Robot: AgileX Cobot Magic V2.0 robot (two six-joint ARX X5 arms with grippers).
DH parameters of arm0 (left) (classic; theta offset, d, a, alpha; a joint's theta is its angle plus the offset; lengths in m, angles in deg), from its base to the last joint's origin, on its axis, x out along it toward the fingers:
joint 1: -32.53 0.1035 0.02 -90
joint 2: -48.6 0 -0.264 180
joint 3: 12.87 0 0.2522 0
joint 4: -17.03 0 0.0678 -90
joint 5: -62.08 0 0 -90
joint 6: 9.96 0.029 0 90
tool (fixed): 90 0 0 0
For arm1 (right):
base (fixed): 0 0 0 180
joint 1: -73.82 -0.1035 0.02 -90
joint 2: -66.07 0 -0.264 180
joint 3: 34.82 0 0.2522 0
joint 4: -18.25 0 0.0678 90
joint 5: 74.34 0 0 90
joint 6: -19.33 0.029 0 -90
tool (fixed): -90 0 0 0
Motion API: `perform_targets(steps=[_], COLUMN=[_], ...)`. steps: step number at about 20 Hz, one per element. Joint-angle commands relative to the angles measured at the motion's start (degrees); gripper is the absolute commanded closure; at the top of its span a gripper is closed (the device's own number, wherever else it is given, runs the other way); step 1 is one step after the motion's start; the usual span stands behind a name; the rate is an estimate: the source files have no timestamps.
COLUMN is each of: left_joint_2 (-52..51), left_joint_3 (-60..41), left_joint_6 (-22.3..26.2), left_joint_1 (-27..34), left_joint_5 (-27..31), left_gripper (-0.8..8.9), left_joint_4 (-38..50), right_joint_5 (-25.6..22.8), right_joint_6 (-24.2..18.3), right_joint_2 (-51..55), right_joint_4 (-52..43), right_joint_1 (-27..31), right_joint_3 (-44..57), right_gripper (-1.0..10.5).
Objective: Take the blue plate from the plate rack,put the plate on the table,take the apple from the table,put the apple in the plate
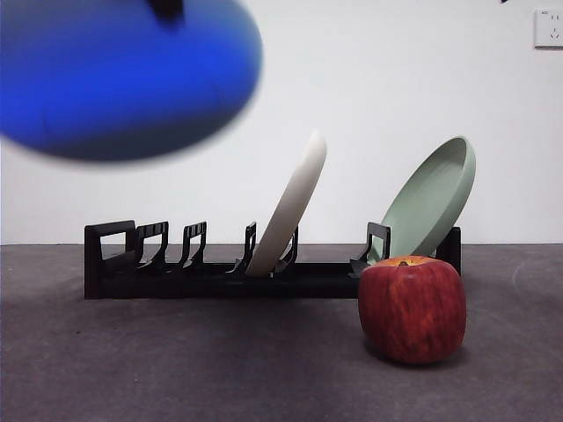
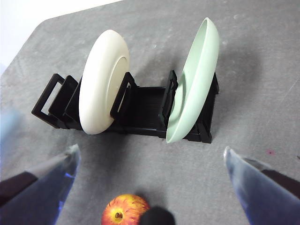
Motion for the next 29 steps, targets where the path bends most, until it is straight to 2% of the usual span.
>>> perform_targets(steps=[1,5,7,9,13,16,17,19,20,23,24,27,29], left_joint_2=[-0.07,0.59,2.45,5.14,10.80,12.81,12.79,12.68,12.61,12.17,11.45,5.75,0.20], left_joint_3=[-10.32,-23.21,-26.84,-27.67,-27.67,-27.67,-27.67,-27.61,-27.56,-26.14,-24.92,-19.17,-14.03], left_joint_6=[-4.44,-5.75,-5.38,-3.89,1.64,1.99,1.99,2.03,2.19,1.33,0.70,0.33,0.42], left_joint_1=[-2.71,-3.58,-3.48,-3.48,-3.48,-3.08,-3.13,-3.02,-2.62,-2.38,-2.43,-2.40,-2.34], left_joint_5=[0.68,0.61,1.75,4.90,5.11,4.83,4.79,4.92,5.09,5.77,7.56,12.63,12.70], left_gripper=[8.22,8.22,8.22,8.22,8.22,8.02,7.29,3.85,2.64,2.60,2.60,2.60,2.60], left_joint_4=[8.68,25.18,29.90,31.52,39.36,41.99,41.99,41.20,40.98,37.75,35.98,31.39,29.51], right_joint_5=[0.02,0.04,0.07,0.07,0.17,0.33,0.39,0.44,0.44,0.48,0.50,0.48,0.48], right_joint_6=[-0.46,-0.44,-0.44,-0.44,-0.31,-0.24,-0.24,-0.24,-0.24,-0.26,-0.26,-0.26,-0.28], right_joint_2=[-0.07,-0.07,-0.07,-0.07,-0.07,-0.07,-0.07,-0.07,-0.07,-0.07,-0.07,-0.07,-0.09], right_joint_4=[-0.07,-0.07,-0.04,-0.04,-0.04,0.00,0.02,0.02,0.07,0.11,0.11,0.11,0.02], right_joint_1=[-0.09,-0.09,-0.09,-0.09,-0.09,-0.09,-0.09,-0.09,-0.09,-0.20,-0.20,-1.53,-3.45], right_joint_3=[-0.24,-0.24,-0.24,-0.24,-0.24,-0.24,-0.24,-0.24,-0.24,-0.24,-0.24,-0.26,-0.42], right_gripper=[3.8,3.8,3.8,3.8,3.8,3.8,3.8,3.8,3.8,3.8,3.8,3.8,3.8])
